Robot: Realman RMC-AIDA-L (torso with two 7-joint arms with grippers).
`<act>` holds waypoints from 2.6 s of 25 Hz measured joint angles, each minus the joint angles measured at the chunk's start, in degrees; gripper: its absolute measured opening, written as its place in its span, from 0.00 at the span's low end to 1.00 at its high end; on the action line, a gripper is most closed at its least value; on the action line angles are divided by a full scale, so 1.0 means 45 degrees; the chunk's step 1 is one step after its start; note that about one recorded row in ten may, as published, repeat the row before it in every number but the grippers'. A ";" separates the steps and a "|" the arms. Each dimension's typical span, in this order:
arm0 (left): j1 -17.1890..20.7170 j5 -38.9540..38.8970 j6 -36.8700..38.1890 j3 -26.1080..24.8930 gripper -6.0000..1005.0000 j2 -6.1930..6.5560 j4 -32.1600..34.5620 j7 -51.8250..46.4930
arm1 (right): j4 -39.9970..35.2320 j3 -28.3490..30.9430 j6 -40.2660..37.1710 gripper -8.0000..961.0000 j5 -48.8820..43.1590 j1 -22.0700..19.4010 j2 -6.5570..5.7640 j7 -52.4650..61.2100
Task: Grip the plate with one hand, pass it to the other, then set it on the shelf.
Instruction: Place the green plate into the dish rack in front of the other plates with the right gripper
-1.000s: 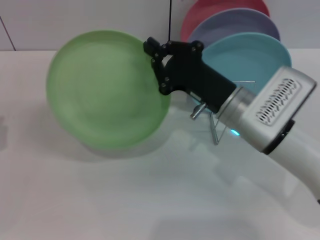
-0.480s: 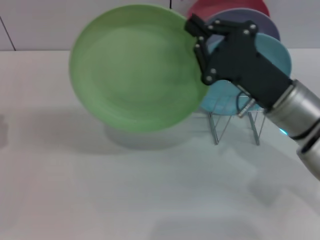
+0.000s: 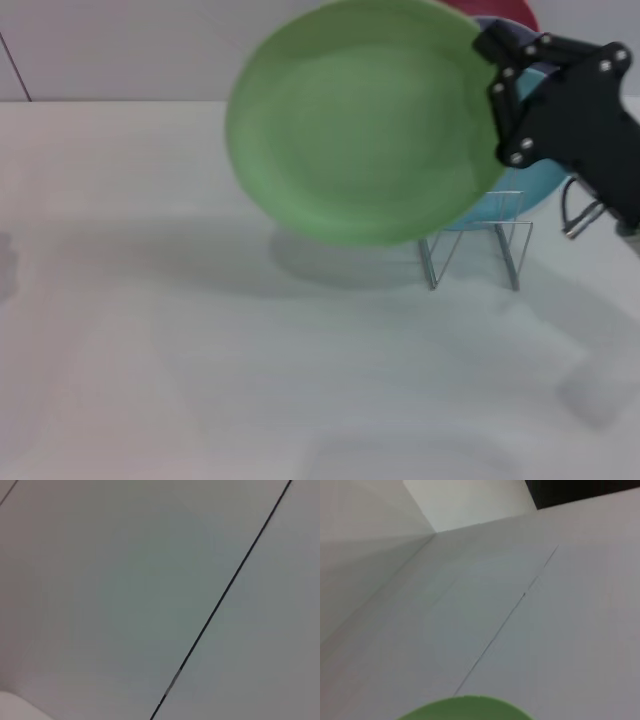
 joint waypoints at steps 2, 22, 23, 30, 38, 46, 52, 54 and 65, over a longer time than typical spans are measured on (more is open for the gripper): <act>0.0034 0.0002 0.0013 0.0008 0.48 -0.0016 -0.0087 -0.0051 | -0.0620 0.0164 -0.0517 0.02 0.0000 0.0252 -0.0002 -0.0002; 0.0104 0.0032 -0.0039 0.0172 0.48 -0.0048 -0.0519 -0.0058 | -0.2781 0.1033 -0.1253 0.02 0.0102 0.0854 -0.0425 -0.0196; 0.0103 0.0031 -0.0039 0.0172 0.48 -0.0049 -0.0520 -0.0058 | -0.2816 0.1043 -0.1228 0.02 0.0107 0.0839 -0.0466 -0.0227; 0.0038 0.0031 -0.0047 0.0195 0.48 -0.0053 -0.0668 -0.0065 | -0.3074 0.1003 -0.1230 0.02 0.0119 0.0844 -0.0731 -0.0437; 0.0076 0.0030 -0.0051 0.0211 0.48 -0.0055 -0.0997 -0.0072 | -0.3614 0.0853 -0.1141 0.02 0.0070 0.1165 -0.0935 -0.0786; 0.0245 0.0030 -0.0330 0.0212 0.48 -0.0071 -0.1325 -0.0072 | -0.3842 0.0556 -0.0971 0.02 0.0058 0.1365 -0.1046 -0.1186; 0.0269 0.0033 -0.0574 0.0365 0.48 -0.0073 -0.1571 -0.0071 | -0.3969 0.0077 -0.0958 0.02 0.0047 0.1578 -0.1254 -0.1232; 0.0266 0.0031 -0.0604 0.0367 0.48 -0.0072 -0.1664 -0.0071 | -0.4019 -0.0108 -0.0974 0.02 0.0044 0.1661 -0.1322 -0.1349; 0.0251 0.0030 -0.0714 0.0367 0.48 -0.0090 -0.2010 -0.0060 | -0.4517 -0.0564 -0.0947 0.02 0.0043 0.1890 -0.1512 -0.1873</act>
